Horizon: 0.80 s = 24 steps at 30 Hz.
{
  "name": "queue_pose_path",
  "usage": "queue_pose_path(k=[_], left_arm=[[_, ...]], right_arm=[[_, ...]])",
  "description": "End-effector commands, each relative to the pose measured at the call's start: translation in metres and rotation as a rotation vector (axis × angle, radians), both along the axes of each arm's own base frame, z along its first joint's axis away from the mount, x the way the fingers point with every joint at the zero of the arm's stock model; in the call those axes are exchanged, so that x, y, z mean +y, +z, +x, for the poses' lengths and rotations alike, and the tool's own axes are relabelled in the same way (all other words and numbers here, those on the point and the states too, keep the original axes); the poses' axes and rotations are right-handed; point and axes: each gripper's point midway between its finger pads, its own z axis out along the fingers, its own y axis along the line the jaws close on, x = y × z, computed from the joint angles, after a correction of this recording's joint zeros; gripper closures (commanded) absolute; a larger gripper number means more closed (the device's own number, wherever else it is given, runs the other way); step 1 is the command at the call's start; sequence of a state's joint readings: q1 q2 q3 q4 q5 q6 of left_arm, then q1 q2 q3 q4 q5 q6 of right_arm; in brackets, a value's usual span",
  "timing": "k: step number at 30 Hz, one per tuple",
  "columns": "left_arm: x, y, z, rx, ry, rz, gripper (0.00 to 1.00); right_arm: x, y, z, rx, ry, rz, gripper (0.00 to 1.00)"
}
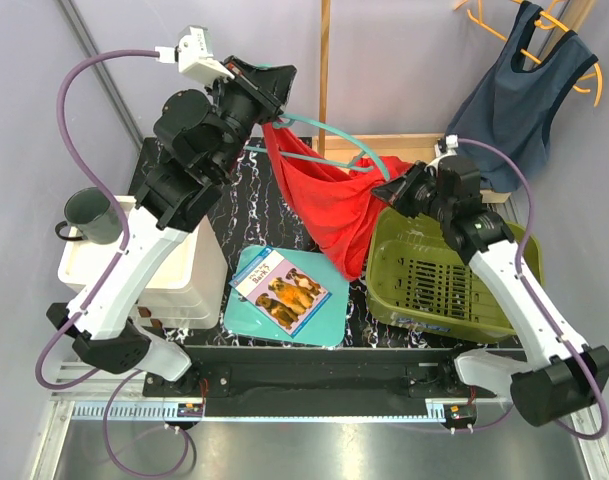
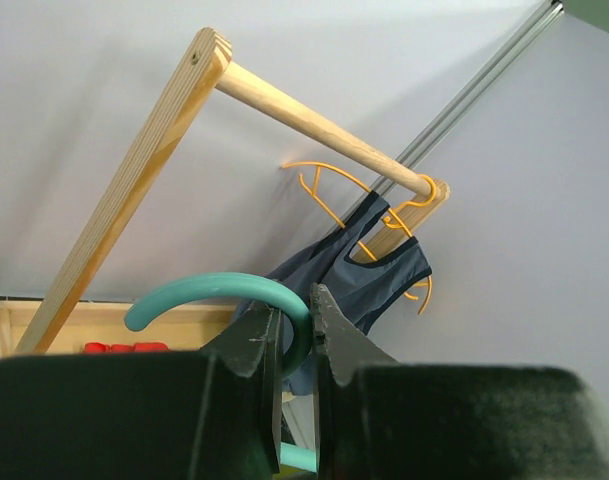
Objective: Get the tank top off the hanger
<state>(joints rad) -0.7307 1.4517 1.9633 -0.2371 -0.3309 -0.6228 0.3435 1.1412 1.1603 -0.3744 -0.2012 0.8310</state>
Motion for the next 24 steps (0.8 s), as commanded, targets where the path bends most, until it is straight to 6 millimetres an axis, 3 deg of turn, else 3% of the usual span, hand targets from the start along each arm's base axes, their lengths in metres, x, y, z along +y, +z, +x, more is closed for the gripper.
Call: queue_pose_path(k=[1,3,4,5,9,11,14,19,24], left_arm=[[0.009,0.018,-0.007,-0.056,-0.042,-0.079,1.0],[0.007,0.014,-0.003,-0.05,-0.062,-0.064,1.0],[0.006,0.009,-0.001,-0.036,-0.064,-0.049,1.0],[0.005,0.007,0.0,-0.033,-0.075,-0.04,1.0],[-0.004,-0.016,0.01,0.011,-0.124,0.035,1.0],[-0.011,-0.029,0.012,0.033,-0.16,0.074,1.0],[-0.013,-0.048,0.017,0.067,-0.189,0.109,1.0],[-0.041,-0.067,0.013,0.096,-0.354,0.155,1.0],[-0.067,-0.081,0.013,0.125,-0.484,0.169,1.0]], right_arm=[[0.021,0.018,-0.001,0.013,0.161,0.13,0.98],[0.02,0.013,0.001,0.047,0.182,0.145,0.84],[0.024,0.005,-0.002,0.091,0.217,0.149,0.64],[0.025,0.004,-0.004,0.096,0.235,0.139,0.55],[0.017,-0.012,-0.023,0.172,0.259,0.046,0.33],[0.001,-0.018,-0.038,0.18,0.228,-0.041,0.23],[-0.015,-0.011,-0.062,0.137,0.207,-0.106,0.14],[-0.028,0.011,-0.092,0.053,0.213,-0.152,0.09],[-0.036,0.048,-0.101,-0.096,0.233,-0.226,0.07]])
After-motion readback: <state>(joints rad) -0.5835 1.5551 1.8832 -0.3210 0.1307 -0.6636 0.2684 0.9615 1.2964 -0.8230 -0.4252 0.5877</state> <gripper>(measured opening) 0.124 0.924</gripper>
